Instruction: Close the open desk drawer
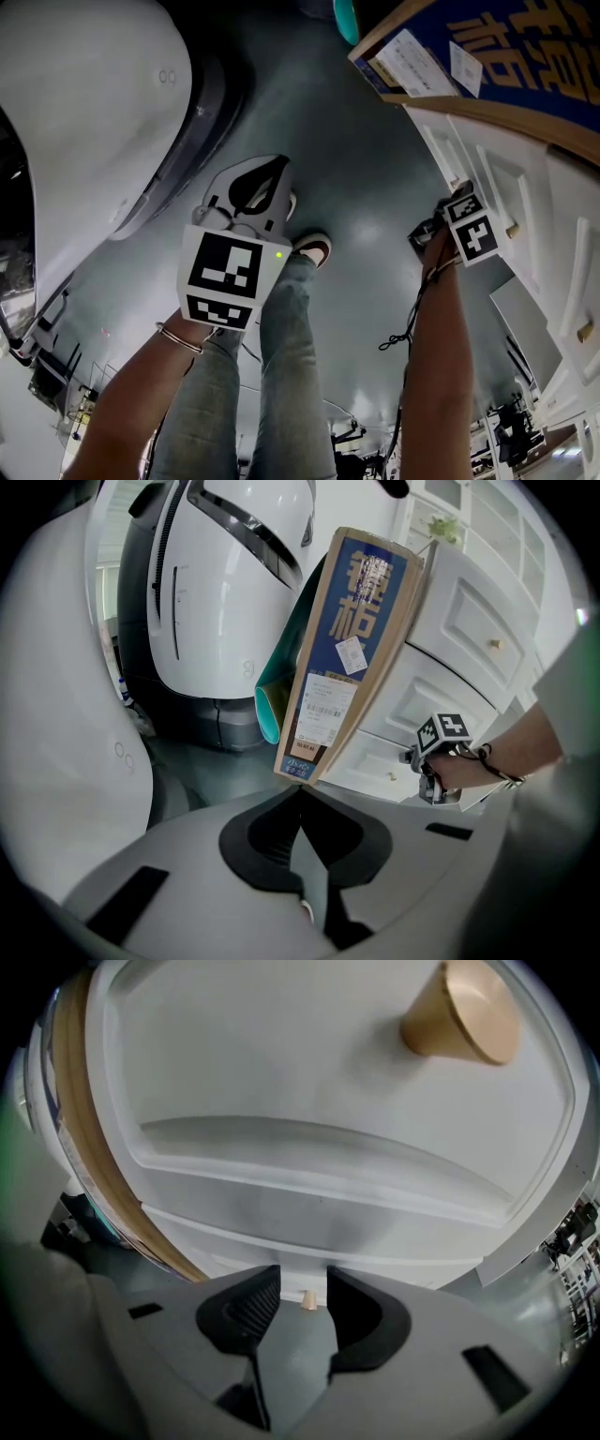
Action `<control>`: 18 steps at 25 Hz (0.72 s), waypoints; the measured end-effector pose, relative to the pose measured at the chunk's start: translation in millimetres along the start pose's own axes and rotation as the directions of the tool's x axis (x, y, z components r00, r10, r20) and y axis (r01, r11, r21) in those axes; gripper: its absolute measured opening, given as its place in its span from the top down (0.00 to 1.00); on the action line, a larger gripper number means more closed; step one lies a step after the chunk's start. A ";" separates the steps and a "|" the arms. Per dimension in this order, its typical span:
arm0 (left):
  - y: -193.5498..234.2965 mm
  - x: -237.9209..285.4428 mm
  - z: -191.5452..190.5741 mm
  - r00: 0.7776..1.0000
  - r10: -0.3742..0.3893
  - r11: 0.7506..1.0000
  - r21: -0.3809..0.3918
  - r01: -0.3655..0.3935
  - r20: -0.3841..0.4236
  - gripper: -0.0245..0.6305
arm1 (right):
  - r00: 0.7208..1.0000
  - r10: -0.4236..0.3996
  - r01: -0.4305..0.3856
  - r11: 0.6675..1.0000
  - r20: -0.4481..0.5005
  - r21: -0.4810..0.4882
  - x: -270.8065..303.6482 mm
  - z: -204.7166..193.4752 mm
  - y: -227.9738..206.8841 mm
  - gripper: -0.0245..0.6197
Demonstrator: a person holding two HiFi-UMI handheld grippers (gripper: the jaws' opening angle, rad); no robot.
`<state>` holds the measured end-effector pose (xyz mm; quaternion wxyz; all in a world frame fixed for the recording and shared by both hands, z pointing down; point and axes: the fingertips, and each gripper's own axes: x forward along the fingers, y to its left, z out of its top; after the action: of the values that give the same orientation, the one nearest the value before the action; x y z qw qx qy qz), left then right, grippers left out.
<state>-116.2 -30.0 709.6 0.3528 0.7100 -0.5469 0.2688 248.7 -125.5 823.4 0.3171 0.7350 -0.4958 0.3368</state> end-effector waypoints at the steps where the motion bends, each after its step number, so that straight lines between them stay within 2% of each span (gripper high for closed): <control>1: -0.1 -0.6 -0.9 1.000 0.000 1.000 -0.004 0.000 -0.002 0.94 | 1.000 0.007 -0.007 1.000 -0.001 -0.007 -1.7 -1.0 3.4 0.71; 5: -4.8 -4.8 0.3 1.000 -0.014 1.000 -0.014 0.014 -0.002 0.94 | 1.000 0.026 -0.026 1.000 0.003 -0.014 -12.8 -3.3 14.8 0.70; 13: -4.8 -36.6 23.7 1.000 -0.026 0.999 0.029 0.026 0.018 0.94 | 0.999 0.041 -0.041 0.998 0.011 0.041 -68.0 -8.8 14.6 0.71; 18: -13.2 -70.9 65.2 0.996 -0.052 0.997 0.057 0.048 0.074 0.94 | 0.987 0.124 -0.137 0.983 0.106 0.126 -137.9 9.3 21.8 0.72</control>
<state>-122.0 -38.1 612.8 0.3187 0.7426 -0.5344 0.2477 191.0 -68.6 709.3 0.2200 0.7361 -0.5341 0.3529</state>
